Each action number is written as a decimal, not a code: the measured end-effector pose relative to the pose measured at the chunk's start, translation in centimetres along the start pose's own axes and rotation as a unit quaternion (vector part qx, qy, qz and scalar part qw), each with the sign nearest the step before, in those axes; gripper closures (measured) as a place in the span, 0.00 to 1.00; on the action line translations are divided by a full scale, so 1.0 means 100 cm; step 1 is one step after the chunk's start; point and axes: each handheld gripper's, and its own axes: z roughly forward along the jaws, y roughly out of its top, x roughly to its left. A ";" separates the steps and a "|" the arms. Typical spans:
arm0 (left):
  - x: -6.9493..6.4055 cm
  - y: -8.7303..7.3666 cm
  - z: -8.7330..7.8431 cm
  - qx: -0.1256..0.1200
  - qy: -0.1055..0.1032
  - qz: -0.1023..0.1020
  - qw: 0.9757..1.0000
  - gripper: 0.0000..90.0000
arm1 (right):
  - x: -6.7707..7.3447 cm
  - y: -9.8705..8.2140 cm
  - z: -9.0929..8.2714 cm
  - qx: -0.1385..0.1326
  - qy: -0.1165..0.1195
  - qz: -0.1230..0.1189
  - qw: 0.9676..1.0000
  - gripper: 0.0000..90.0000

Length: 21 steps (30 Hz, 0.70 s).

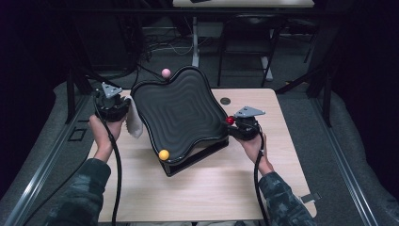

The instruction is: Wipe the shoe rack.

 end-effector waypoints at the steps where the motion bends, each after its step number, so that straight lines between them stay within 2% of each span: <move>1: -0.001 -0.001 0.001 0.003 0.000 0.001 1.000 0.92 | 0.000 0.000 0.000 0.000 0.001 0.002 1.000 0.67; 6: 0.001 -0.007 0.001 0.003 -0.011 -0.011 1.000 0.92 | 0.000 0.000 0.000 0.000 0.003 0.003 1.000 0.67; 12: -0.004 -0.018 -0.002 0.003 -0.024 -0.014 1.000 0.92 | 0.000 0.000 0.000 0.001 0.003 0.004 1.000 0.67; 21: -0.020 -0.036 -0.008 -0.001 -0.054 -0.012 0.998 0.92 | 0.000 -0.001 0.001 -0.001 0.004 0.003 1.000 0.67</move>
